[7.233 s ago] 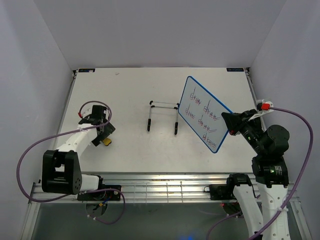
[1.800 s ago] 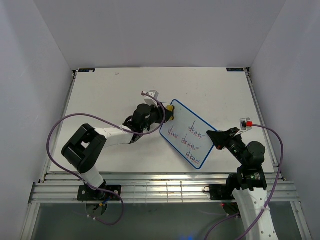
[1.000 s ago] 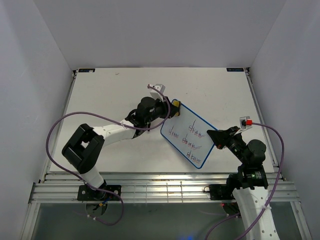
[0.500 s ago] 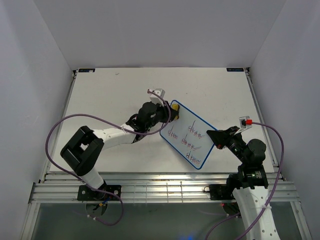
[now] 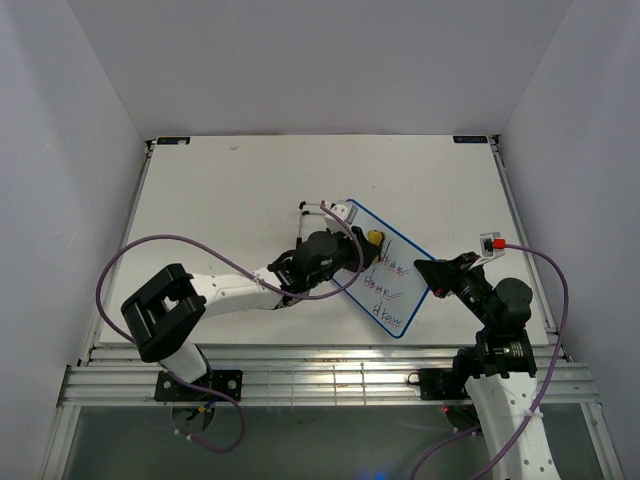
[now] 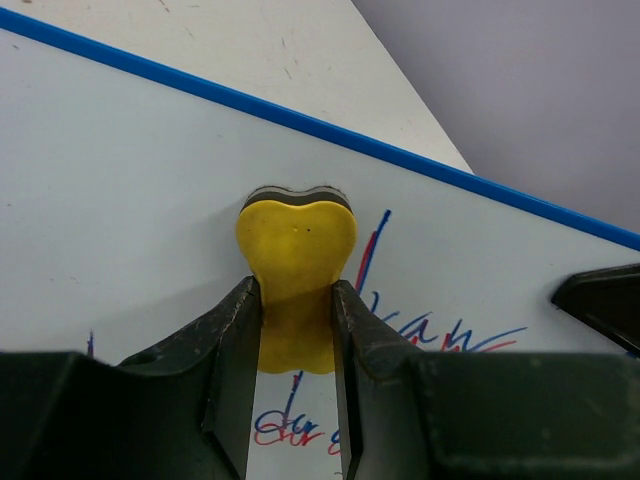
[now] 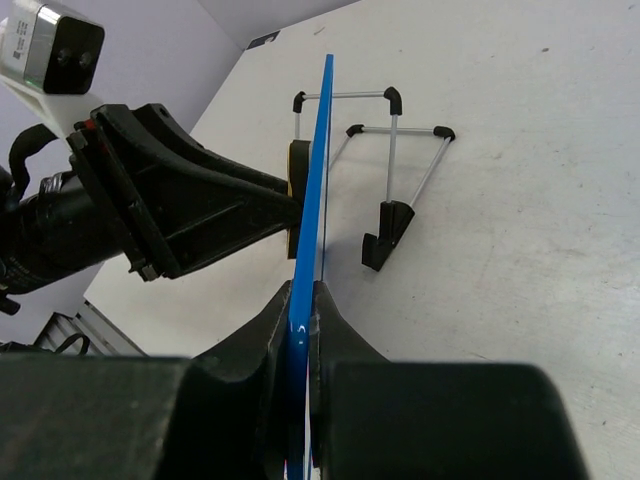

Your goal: Erase the whiteboard

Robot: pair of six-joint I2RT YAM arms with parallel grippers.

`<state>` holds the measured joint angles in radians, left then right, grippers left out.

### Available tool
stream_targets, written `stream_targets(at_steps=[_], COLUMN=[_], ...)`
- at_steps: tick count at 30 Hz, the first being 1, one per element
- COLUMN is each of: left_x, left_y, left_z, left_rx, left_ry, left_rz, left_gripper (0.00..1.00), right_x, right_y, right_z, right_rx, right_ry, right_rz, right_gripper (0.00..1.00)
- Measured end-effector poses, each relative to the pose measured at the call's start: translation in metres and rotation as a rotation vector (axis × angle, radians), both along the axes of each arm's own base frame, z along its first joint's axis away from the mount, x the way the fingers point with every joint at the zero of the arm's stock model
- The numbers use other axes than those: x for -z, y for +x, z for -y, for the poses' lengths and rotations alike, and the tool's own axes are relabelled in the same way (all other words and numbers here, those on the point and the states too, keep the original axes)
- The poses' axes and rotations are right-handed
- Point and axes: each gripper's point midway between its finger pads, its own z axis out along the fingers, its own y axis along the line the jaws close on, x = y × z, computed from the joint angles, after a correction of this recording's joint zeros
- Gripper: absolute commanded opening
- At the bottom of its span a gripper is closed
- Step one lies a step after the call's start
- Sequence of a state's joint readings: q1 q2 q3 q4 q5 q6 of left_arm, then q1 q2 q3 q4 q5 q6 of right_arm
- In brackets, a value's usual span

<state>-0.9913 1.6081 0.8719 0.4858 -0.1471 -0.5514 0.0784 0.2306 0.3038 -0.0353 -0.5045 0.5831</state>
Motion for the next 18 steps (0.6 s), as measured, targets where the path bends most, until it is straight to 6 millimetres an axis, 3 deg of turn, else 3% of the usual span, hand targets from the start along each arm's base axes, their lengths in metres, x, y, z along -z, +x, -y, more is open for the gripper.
stream_targets(at_steps=[11,18], left_x=[-0.013,-0.013], left_y=[-0.037,-0.033], left_z=[0.03,0.028], left_rx=[0.046,0.032], left_ry=[0.007,0.027], left_rz=[0.04,0.045], left_gripper=[0.03,0.03], right_x=[-0.001,0.0], right_y=[0.0,0.001], right_z=[0.001,0.001], right_rx=[0.005,0.007], right_ry=[0.0,0.0], right_rz=[0.003,0.003], right_gripper=[0.08,0.08])
